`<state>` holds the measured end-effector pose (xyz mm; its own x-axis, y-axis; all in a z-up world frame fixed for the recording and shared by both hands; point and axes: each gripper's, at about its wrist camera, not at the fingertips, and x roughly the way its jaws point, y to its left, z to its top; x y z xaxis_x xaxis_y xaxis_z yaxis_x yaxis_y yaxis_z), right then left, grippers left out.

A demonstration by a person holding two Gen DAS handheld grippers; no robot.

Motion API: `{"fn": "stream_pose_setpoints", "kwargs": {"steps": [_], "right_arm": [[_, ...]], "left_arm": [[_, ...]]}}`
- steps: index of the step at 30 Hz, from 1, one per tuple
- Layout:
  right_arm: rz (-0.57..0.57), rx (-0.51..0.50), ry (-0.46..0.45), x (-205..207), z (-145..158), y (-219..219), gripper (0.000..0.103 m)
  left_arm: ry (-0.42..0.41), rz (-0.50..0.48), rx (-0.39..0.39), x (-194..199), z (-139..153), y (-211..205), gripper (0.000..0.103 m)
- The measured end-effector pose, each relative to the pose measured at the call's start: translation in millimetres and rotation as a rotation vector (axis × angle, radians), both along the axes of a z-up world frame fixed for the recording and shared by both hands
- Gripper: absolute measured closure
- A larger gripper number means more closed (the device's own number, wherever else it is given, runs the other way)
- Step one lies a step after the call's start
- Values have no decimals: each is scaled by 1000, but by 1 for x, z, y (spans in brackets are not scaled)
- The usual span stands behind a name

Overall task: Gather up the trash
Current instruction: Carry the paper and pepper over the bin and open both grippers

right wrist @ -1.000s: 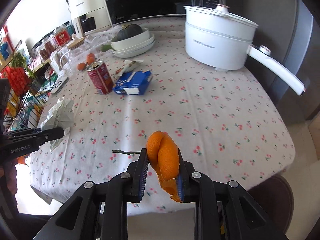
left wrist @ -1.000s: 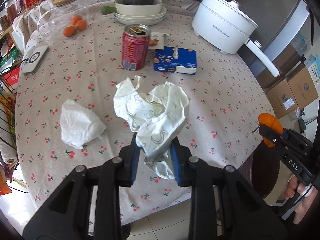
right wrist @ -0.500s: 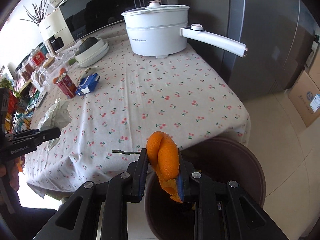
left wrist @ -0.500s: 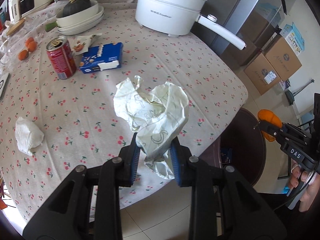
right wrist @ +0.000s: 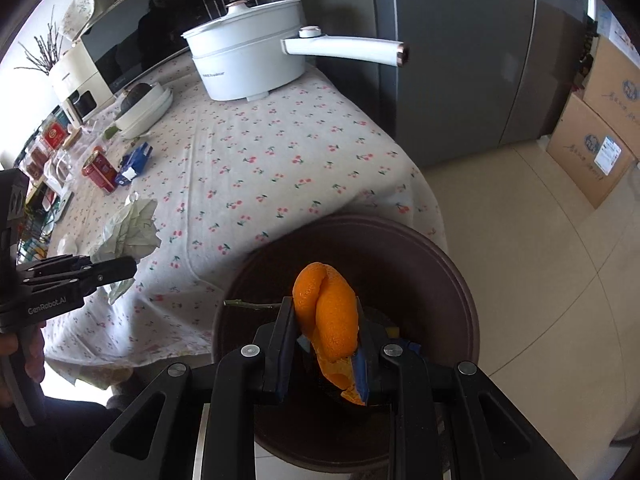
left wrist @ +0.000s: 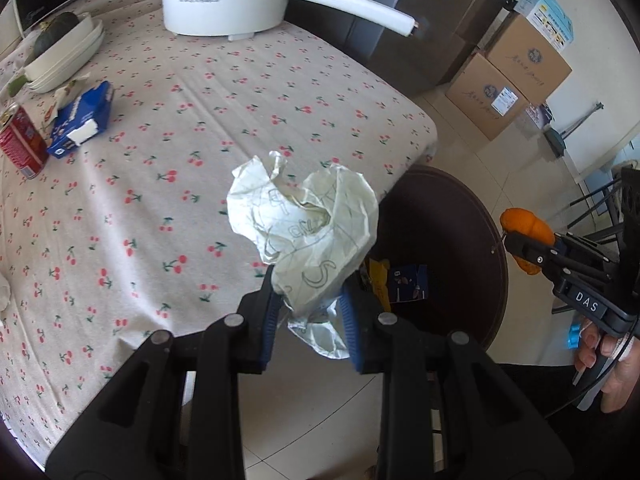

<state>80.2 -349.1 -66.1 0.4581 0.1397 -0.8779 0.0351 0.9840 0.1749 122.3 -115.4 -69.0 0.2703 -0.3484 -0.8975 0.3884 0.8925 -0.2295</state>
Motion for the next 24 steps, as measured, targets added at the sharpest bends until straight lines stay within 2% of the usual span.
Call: {"fn": "stream_pose_setpoints", "kwargs": {"steps": [10,11,12,13,14,15,24], "right_arm": [[-87,0,50,-26,-21,-53,78],[-93,1,52,-27,-22,-56,78],[-97,2,53,-27,-23,-58,78],[-100,4,52,-28,-23,-59,78],[-102,6,51,-28,-22,-61,78],[-104,7,50,-29,-22,-61,77],[-89,6,53,-26,-22,-56,77]], "left_arm": [[9,-181,13,-20,-21,-73,71],[7,-191,23,-20,-22,-78,66],[14,-201,39,-20,-25,-83,52],[16,-200,58,-21,-27,-86,42],[1,-187,73,-21,-27,-87,25],[-21,-175,78,-21,-26,-87,18],[-27,-161,84,-18,-23,-78,17]]}}
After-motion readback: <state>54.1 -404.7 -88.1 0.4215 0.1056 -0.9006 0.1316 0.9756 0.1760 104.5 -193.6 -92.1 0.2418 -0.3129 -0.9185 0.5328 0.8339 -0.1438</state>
